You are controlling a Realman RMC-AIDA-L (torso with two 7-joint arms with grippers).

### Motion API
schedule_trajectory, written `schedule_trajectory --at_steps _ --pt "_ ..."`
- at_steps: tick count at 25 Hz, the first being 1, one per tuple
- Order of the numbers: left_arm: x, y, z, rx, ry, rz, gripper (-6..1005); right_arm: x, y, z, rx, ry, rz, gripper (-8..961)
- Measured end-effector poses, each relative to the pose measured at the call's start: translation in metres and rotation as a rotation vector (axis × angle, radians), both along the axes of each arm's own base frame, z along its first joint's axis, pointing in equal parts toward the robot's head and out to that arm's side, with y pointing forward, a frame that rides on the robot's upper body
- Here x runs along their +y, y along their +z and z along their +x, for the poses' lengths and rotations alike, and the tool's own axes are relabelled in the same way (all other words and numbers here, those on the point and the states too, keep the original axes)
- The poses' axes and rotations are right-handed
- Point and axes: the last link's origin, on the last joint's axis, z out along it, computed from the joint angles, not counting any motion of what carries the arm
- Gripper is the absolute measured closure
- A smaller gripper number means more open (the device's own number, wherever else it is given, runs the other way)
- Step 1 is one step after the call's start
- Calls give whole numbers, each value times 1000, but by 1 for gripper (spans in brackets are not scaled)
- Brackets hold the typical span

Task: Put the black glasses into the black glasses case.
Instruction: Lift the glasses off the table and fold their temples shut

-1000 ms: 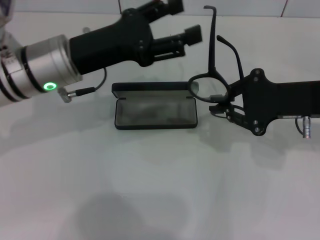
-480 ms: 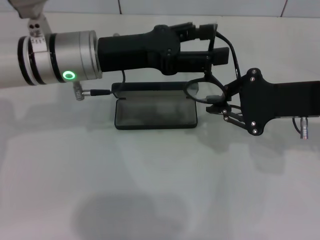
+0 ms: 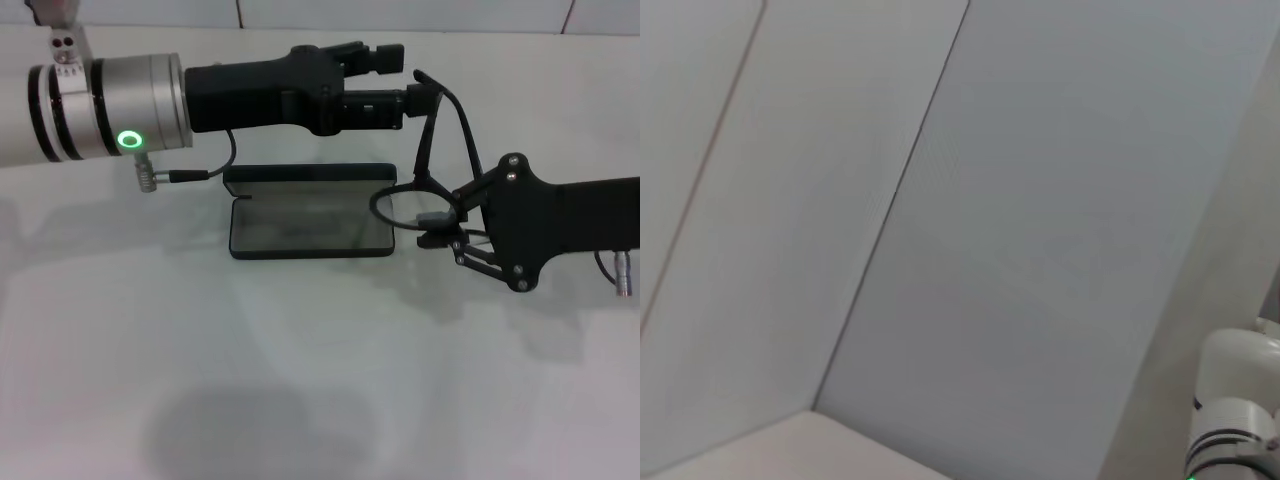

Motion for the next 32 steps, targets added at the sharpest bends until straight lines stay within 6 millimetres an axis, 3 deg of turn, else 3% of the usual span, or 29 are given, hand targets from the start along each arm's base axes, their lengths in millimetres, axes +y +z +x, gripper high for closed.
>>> schedule_trajectory --at_steps 14,21,28,32 --pt "-18 -27 3 15 -191 144 107 -7 4 1 0 -1 -66 850" --pt "-17 -25 0 10 -173 163 107 -10 10 7 0 0 -62 850" --pt "-13 -13 -14 8 -123 204 107 -32 39 12 218 109 66 851" --pt "-10 -18 -19 35 -82 221 107 -45 42 8 313 201 75 851"
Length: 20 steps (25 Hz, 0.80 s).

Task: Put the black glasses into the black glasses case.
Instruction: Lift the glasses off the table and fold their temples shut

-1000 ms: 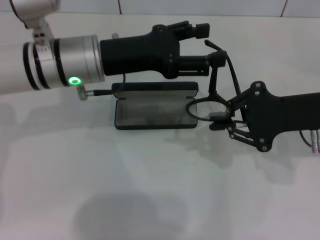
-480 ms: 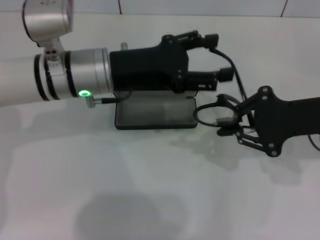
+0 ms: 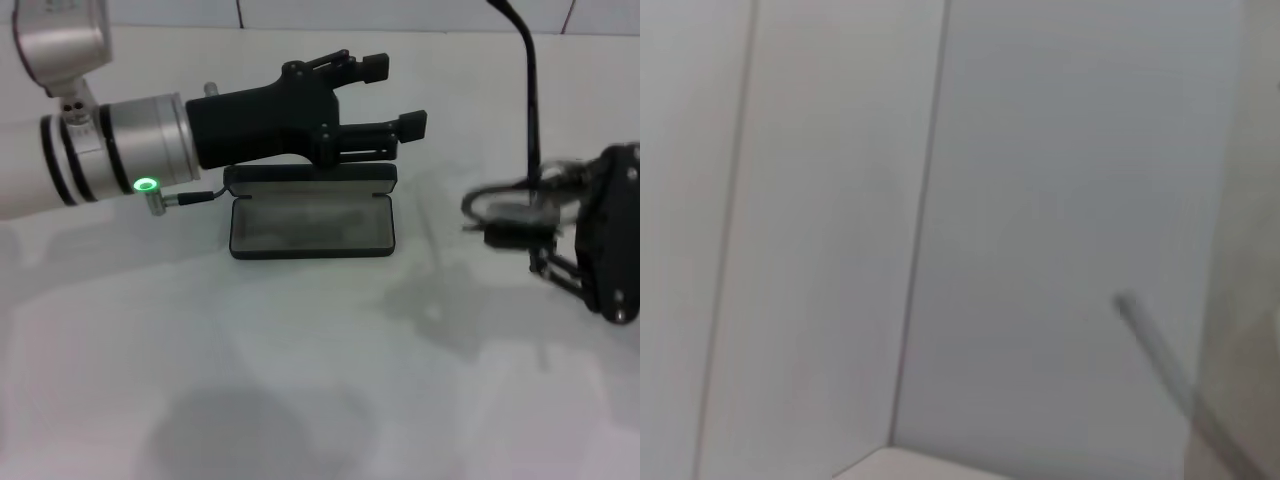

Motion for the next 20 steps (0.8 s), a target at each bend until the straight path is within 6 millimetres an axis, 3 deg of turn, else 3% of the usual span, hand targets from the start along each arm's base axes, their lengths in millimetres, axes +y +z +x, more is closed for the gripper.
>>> schedule_trajectory --at_steps 7,14,20 --pt "2 -14 12 23 -27 2 107 -2 -29 -24 8 85 -228 851" --pt "2 -14 15 -3 -55 48 106 15 -49 -37 -23 -32 -432 850" --pt "-3 -10 5 -40 -65 149 106 25 -59 -37 -66 -167 -483 850"
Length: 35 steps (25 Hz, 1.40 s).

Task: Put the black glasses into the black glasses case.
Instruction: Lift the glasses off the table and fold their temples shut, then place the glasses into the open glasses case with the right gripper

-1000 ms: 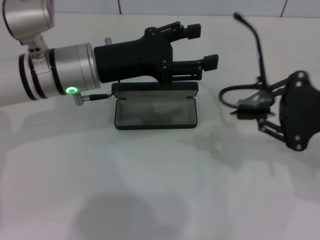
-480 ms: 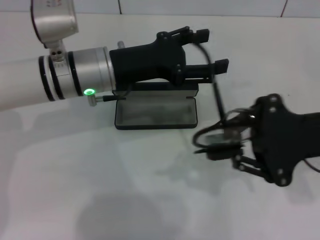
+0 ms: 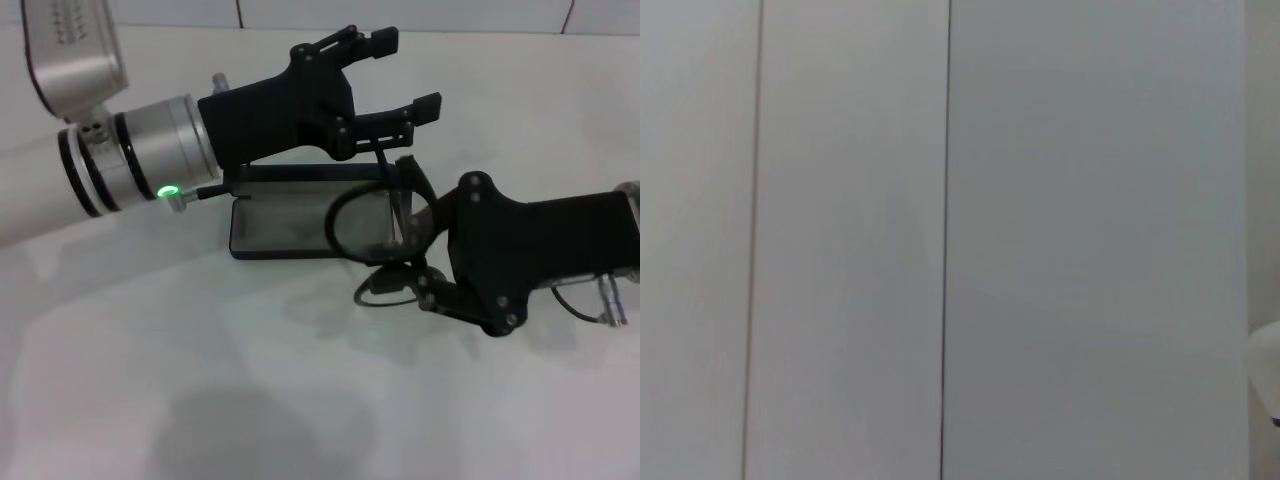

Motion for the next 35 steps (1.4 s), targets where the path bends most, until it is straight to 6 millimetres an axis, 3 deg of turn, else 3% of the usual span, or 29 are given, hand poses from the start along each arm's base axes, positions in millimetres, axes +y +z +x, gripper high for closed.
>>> schedule_trajectory --at_steps 20,30,35 --pt "-21 -3 -2 -29 -124 41 106 12 -8 4 -67 -140 -14 852" --pt "-20 -2 -1 -27 -140 65 106 13 -7 3 -75 -169 -39 853" --pt "-12 6 -7 -67 -67 122 106 13 -8 7 -122 -151 -29 852"
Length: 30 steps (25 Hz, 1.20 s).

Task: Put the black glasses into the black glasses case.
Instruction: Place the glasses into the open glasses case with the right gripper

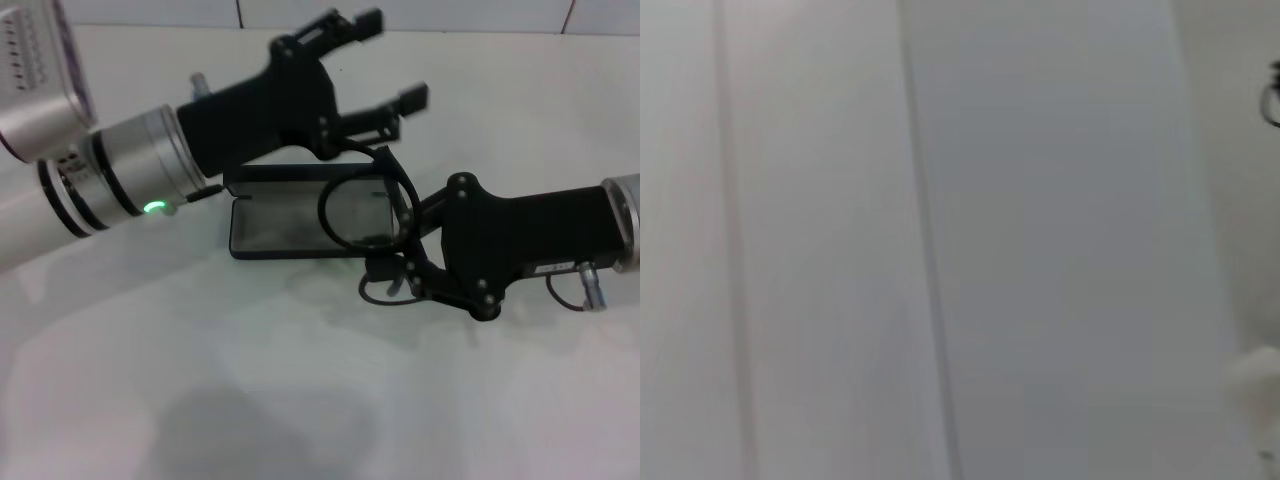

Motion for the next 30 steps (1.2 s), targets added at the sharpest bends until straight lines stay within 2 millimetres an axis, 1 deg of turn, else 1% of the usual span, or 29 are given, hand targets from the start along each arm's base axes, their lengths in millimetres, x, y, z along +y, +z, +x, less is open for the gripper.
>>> schedule_trajectory --at_steps 3,7,9,13,16,20,25,30 --pt "8 7 -10 -23 87 54 106 4 1 6 -70 3 51 851" --pt "17 15 -23 -43 199 110 106 15 -5 10 -253 -30 168 849" --pt "19 17 -28 -54 233 125 106 19 -10 4 -335 -18 239 848" --pt "20 23 -36 -76 277 151 106 23 -25 -13 -463 30 366 845" --pt "21 26 -38 -83 289 160 106 26 -40 -19 -547 52 407 844" --pt "22 31 -42 -101 313 181 106 27 -59 -26 -612 87 465 842" --pt "27 39 -46 -120 352 201 106 28 -72 -30 -659 90 509 839" --pt "30 40 -45 -121 359 203 107 26 -84 -34 -654 117 551 836"
